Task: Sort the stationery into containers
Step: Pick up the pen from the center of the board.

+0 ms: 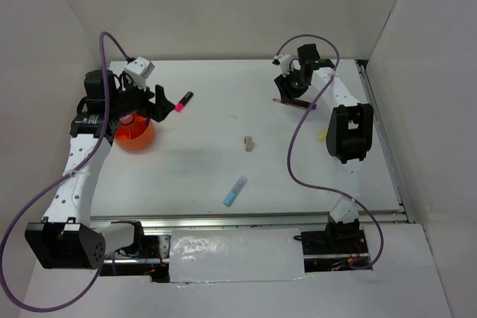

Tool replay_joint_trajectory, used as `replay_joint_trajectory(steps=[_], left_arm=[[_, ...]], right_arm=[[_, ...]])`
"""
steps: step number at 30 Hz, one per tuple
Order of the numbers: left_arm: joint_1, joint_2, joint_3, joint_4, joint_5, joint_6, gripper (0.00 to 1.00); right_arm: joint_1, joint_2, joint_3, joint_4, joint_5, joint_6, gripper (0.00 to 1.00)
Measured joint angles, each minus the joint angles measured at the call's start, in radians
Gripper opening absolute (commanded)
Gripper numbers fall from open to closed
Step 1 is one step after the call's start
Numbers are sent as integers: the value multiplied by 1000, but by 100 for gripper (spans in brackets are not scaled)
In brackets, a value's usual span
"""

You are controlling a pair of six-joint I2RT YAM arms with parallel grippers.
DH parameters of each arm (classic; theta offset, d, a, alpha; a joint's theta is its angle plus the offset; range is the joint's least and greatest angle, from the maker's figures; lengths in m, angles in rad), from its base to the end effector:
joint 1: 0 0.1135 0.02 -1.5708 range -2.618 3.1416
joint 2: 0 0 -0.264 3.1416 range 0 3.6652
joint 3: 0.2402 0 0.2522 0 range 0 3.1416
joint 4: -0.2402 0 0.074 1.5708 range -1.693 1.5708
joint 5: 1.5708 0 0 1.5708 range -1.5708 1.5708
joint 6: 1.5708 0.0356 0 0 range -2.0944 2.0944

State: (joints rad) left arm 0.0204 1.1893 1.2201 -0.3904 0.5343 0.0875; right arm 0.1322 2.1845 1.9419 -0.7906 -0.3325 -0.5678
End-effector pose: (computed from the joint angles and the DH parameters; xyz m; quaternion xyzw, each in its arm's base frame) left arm 0.2630 -0.0128 0.3892 0.1768 0.7875 -0.1871 0.5600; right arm 0.4736 0.0747 0.2363 -0.3673 0.8781 0.0992 0.2902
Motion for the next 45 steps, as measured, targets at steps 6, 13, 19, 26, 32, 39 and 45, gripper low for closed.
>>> replay_joint_trajectory(steps=[6,13,19,26,32,39,45], left_arm=[[0,-5,-30,-2,4,-22,94],[0,-14,-49,-7,7,-45,94],[0,-28,-64,-1,18,-74,94],[0,-30,-75,-4,23,-100,94],[0,-30,-75,-6,23,-117,94],[1,-34,-75,-13,26,-119,94],[1,-60,-75,-34,27,-119,94]], right_arm=[[6,48,39,50,16,2,58],[20,145,88,73,31,9,61],[20,200,117,85,38,24,88],[21,229,172,87,32,18,73],[22,296,272,10,4,6,73],[25,335,312,-51,0,-11,65],[32,330,307,-85,7,-54,51]])
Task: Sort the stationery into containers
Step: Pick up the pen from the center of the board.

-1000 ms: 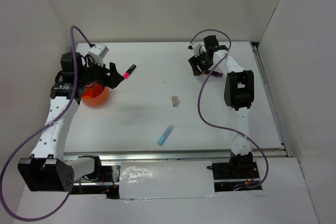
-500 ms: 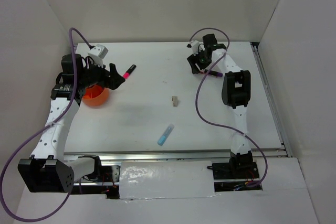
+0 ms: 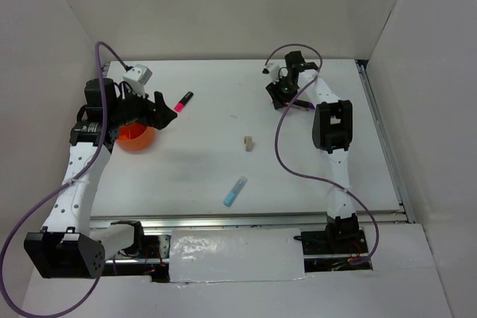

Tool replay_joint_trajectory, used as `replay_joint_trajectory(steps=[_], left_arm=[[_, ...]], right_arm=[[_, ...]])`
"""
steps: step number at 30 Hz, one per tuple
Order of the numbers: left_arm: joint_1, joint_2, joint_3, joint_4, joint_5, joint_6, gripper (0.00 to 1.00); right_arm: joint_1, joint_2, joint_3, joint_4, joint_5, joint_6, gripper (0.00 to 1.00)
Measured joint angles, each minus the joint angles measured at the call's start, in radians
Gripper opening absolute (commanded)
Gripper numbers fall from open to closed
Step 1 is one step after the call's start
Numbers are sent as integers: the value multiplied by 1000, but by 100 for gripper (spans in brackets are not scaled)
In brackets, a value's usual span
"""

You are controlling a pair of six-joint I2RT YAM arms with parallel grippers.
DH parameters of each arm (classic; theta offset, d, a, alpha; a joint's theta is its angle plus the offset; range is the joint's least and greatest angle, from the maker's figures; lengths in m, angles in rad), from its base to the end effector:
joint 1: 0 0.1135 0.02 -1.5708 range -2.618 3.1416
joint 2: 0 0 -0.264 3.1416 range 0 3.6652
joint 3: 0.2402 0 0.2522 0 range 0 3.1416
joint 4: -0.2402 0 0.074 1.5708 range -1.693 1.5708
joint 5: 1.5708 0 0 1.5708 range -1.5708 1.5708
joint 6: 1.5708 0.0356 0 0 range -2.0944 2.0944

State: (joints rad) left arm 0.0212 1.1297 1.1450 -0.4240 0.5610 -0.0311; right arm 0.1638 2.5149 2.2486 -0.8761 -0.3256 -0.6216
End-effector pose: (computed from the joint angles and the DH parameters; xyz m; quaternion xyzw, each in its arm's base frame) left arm 0.2472 -0.0137 0.3746 0.1309 0.8069 -0.2340 0.5263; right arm 0.5217 0.0978 0.1638 -0.4008 0.8776 0.1066 0.2402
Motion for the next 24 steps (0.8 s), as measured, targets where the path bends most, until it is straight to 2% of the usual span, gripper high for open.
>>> replay_joint_trajectory(steps=[2,9,13,24], left_arm=[[0,-11,0,-4,0,0,94],[0,-50,0,-22,1,0,94],[0,-65,0,-40,0,1,94],[1,-85,0,-57,1,2,95]], right_arm=[[4,-23,-37,-7,0,-9,48],[44,-149,-248,-12,29,-18,49],[69,-151,-241,-37,69,-19,60],[84,-83,-113,-156,148,-65,59]])
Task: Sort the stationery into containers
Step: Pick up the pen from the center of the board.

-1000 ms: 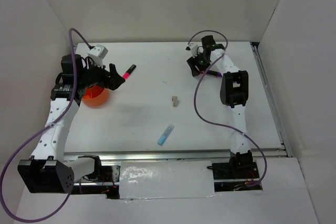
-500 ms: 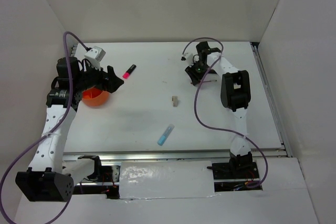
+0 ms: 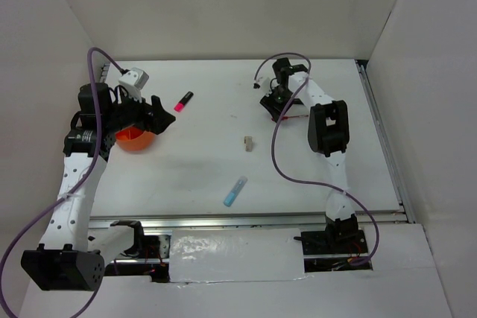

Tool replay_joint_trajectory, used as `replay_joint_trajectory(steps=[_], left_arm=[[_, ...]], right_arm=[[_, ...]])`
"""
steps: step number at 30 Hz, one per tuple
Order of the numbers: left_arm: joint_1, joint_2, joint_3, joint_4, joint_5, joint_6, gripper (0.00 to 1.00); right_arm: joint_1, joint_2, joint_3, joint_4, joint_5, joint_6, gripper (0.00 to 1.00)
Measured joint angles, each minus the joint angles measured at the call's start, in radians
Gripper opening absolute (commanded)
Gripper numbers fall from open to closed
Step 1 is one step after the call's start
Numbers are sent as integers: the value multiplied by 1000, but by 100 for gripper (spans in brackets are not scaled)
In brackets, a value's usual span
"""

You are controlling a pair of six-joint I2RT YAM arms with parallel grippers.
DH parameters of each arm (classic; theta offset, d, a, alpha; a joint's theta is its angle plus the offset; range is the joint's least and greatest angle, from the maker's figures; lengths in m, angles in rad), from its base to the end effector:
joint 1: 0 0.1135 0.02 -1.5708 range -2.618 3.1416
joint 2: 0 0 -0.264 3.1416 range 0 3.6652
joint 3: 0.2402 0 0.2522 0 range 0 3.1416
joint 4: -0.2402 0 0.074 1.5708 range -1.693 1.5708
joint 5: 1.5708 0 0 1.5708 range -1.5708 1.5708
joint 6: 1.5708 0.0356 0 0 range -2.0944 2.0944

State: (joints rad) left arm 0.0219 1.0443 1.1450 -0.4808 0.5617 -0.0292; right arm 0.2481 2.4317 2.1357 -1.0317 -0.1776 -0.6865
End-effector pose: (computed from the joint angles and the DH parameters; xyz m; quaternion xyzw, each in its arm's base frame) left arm 0.2221 -0.0141 0.3874 0.1351 0.7992 -0.2315 0.5380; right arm 0.4815 0.1285 0.1657 -0.4550 0.8779 0.0597 0.1370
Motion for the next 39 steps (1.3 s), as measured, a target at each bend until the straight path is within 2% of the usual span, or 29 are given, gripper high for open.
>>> replay_joint_trajectory(steps=[16,30,33,39], left_arm=[[0,15,-6,2,18,0,94],[0,18,-7,2,21,-1,94],[0,19,-7,3,21,-2,94],[0,20,-7,13,21,-2,93]], right_arm=[[49,10,17,-79,150,-76,59],[-18,12,12,-87,253,-167,48],[-25,13,5,-89,270,-187,42],[-31,13,0,-97,280,-232,10]])
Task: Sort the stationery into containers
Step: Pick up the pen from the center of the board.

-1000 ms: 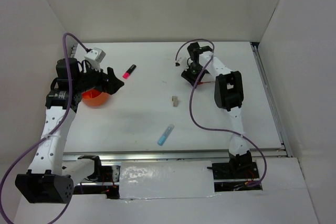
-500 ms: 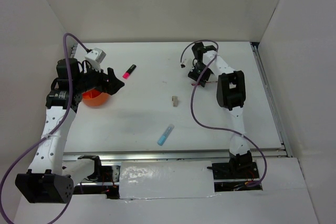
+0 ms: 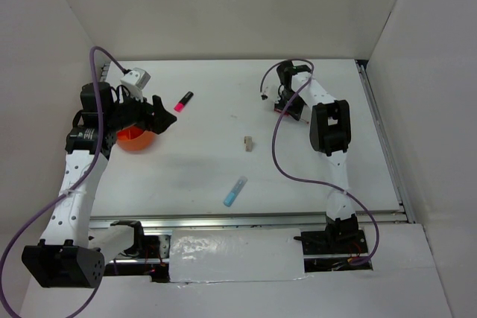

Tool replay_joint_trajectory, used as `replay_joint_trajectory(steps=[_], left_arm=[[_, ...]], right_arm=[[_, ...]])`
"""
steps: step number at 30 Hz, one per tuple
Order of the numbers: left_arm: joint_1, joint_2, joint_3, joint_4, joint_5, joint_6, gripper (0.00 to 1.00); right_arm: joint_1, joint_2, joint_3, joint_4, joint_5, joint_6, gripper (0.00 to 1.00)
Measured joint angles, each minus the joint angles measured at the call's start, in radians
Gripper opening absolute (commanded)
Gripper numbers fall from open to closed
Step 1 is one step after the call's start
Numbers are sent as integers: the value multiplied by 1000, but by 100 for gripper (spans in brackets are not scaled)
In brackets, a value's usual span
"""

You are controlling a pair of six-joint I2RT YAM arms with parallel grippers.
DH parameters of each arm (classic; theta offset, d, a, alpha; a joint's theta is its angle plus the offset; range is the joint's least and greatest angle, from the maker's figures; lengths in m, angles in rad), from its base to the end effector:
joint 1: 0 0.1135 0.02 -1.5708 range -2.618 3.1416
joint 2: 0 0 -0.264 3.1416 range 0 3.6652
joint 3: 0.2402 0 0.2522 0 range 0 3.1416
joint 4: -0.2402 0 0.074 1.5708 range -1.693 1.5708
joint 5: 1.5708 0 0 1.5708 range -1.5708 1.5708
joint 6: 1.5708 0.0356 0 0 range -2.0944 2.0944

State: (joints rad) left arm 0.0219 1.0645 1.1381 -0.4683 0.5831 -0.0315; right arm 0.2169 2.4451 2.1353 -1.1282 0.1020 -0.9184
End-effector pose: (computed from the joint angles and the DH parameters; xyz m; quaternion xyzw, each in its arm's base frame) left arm 0.2280 -0.0146 0.3823 0.1381 0.8009 -0.2417 0.5302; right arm 0.4779 0.1016 0.1569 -0.5329 0.8420 -0.0705 0.0448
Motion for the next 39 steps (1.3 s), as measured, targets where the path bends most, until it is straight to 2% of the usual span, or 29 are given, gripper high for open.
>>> replay_joint_trajectory(steps=[1,2,10,15,18,25,30,36,39], left_arm=[[0,0,0,1,0,0,94],[0,0,0,2,0,0,94],[0,-13,-35,25,10,-9,93],[0,-64,-97,54,24,-69,94],[1,-126,-155,100,33,-135,95],[1,-192,-187,189,47,-302,95],[1,-183,-235,316,87,-479,94],[-6,-159,-350,499,110,-712,94],[-31,-143,-380,565,102,-783,94]], right_arm=[[0,0,0,-2,0,-10,3],[0,0,0,-2,0,-18,0],[6,-3,0,-16,-24,-55,0],[18,-48,-20,-37,-142,-35,0],[37,-137,-71,-39,-231,8,0],[84,-387,-109,-27,-507,198,0],[146,-549,-207,34,-703,380,0],[295,-638,-297,131,-868,556,0],[336,-652,-332,165,-917,618,0]])
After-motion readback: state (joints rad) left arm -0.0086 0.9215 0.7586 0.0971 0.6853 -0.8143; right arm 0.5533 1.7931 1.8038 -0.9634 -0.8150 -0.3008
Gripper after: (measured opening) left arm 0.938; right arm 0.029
